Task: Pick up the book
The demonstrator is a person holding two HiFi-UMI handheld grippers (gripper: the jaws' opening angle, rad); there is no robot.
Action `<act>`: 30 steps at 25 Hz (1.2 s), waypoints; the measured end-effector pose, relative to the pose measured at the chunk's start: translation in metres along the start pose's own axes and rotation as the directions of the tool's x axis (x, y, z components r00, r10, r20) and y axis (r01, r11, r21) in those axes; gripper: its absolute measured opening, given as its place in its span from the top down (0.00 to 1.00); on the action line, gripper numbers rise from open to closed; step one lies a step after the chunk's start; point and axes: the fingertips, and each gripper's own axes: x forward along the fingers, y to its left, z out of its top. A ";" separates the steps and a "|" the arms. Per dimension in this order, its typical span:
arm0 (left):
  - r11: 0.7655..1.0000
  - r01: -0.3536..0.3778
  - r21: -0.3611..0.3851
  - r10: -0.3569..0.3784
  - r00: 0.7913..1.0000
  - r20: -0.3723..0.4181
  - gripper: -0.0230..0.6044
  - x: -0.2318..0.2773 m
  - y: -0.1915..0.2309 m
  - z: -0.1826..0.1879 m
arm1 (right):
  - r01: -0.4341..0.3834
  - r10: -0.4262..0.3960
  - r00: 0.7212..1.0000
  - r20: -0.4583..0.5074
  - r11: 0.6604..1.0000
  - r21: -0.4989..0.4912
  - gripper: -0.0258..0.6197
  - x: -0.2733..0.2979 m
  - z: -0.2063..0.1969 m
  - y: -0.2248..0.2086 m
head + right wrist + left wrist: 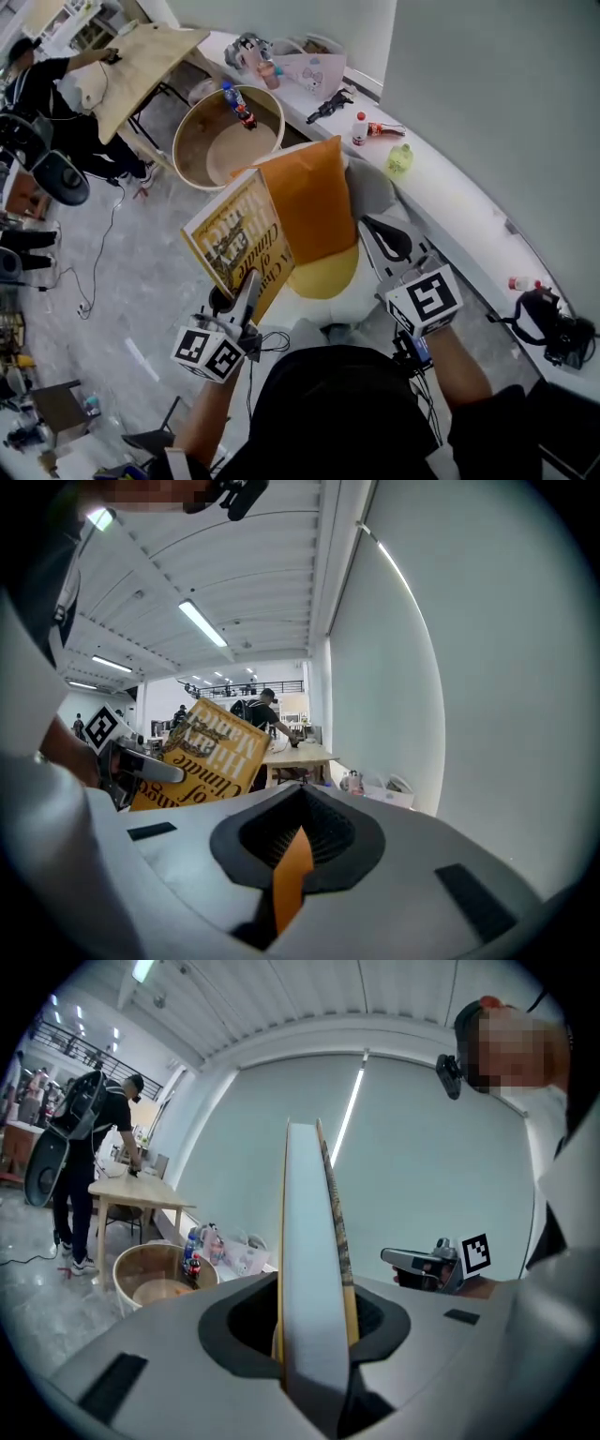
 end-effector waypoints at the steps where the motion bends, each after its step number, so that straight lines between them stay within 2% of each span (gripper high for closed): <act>1: 1.000 -0.011 0.003 0.011 1.000 0.024 0.72 -0.008 -0.005 0.008 | 0.003 -0.003 1.000 0.008 1.000 -0.003 0.96 -0.005 0.006 -0.001; 4: 0.998 -0.025 0.051 0.021 0.997 0.070 0.72 -0.021 -0.022 0.029 | 0.011 -0.012 0.999 0.038 1.000 0.015 0.96 -0.018 0.023 -0.008; 8: 0.993 0.001 0.120 -0.015 0.994 0.111 0.72 -0.030 -0.048 0.048 | 0.031 -0.032 0.997 0.069 0.999 0.013 0.96 -0.040 0.034 -0.008; 16: 0.990 0.070 0.119 -0.085 0.988 0.125 0.72 -0.043 -0.061 0.047 | 0.122 -0.123 0.988 0.091 0.992 0.015 0.96 -0.072 0.036 0.015; 22: 0.986 0.108 0.130 -0.125 0.983 0.133 0.72 -0.085 -0.066 0.042 | 0.141 -0.139 0.987 0.085 0.990 -0.012 0.96 -0.091 0.034 0.065; 30: 0.982 0.111 0.150 -0.133 0.980 0.151 0.72 -0.186 -0.052 0.030 | 0.121 -0.120 0.987 0.108 0.993 0.005 0.96 -0.115 0.036 0.168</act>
